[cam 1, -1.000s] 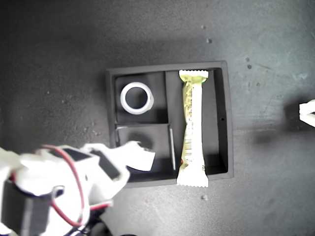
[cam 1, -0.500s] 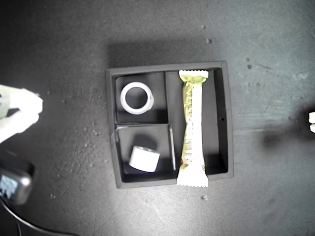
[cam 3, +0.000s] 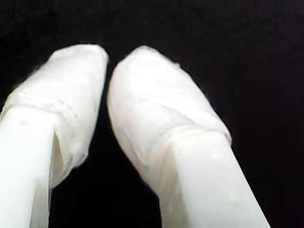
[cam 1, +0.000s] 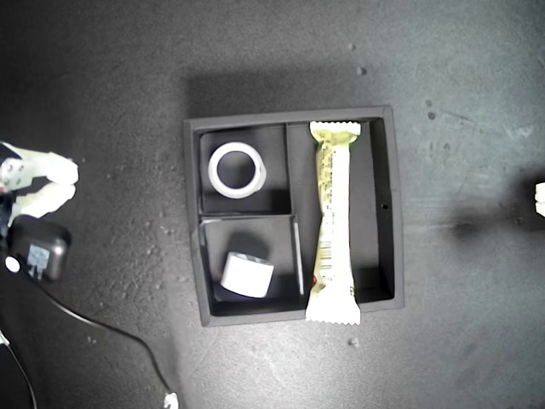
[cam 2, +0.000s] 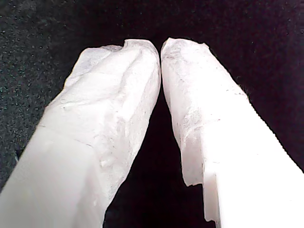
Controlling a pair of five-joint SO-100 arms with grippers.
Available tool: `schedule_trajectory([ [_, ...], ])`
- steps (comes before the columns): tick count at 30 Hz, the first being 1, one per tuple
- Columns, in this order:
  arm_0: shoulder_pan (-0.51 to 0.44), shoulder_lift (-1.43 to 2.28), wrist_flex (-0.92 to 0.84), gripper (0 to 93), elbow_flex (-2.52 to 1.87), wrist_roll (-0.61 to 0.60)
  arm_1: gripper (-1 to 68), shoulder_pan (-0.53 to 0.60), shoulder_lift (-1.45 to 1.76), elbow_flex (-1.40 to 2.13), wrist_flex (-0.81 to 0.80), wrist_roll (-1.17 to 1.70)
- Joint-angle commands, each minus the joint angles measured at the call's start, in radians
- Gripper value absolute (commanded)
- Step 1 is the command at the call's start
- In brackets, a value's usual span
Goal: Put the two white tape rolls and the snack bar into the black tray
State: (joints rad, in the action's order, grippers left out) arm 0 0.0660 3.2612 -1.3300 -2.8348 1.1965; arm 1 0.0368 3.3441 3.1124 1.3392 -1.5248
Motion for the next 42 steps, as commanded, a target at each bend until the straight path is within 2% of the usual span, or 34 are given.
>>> schedule_trajectory([
  [1, -0.028, 0.127, -0.017, 0.0, -0.091, 0.046, 0.0, -0.006, 0.005, 0.012, 0.002, 0.005],
  [12, -0.072, 0.127, 0.066, 0.0, -0.304, 0.118, 0.1, -0.006, 0.005, 0.012, 0.002, 0.005],
  [16, -0.095, 0.127, 0.048, 0.0, -0.304, 0.124, 0.1, -0.006, 0.005, 0.012, 0.002, 0.006],
  [17, -0.095, 0.127, 0.026, 0.2, -0.304, 0.15, 0.1, -0.006, 0.005, 0.012, 0.002, 0.006],
  [20, -0.095, 0.127, -0.064, 1.1, -0.304, 0.353, 0.1, -0.006, 0.005, 0.012, 0.002, 0.006],
  [22, -0.106, 0.127, -0.064, 1.1, -0.304, 0.302, 0.1, -0.006, 0.005, 0.012, 0.002, 0.006],
  [25, -0.106, 0.127, -0.064, 1.1, -0.304, 0.098, 0.1, -0.006, 0.005, 0.012, 0.002, 0.006],
  [42, -0.107, 0.127, -0.064, 1.1, -0.304, 0.117, 0.1, -0.002, 0.005, 0.012, 0.002, 0.012],
])
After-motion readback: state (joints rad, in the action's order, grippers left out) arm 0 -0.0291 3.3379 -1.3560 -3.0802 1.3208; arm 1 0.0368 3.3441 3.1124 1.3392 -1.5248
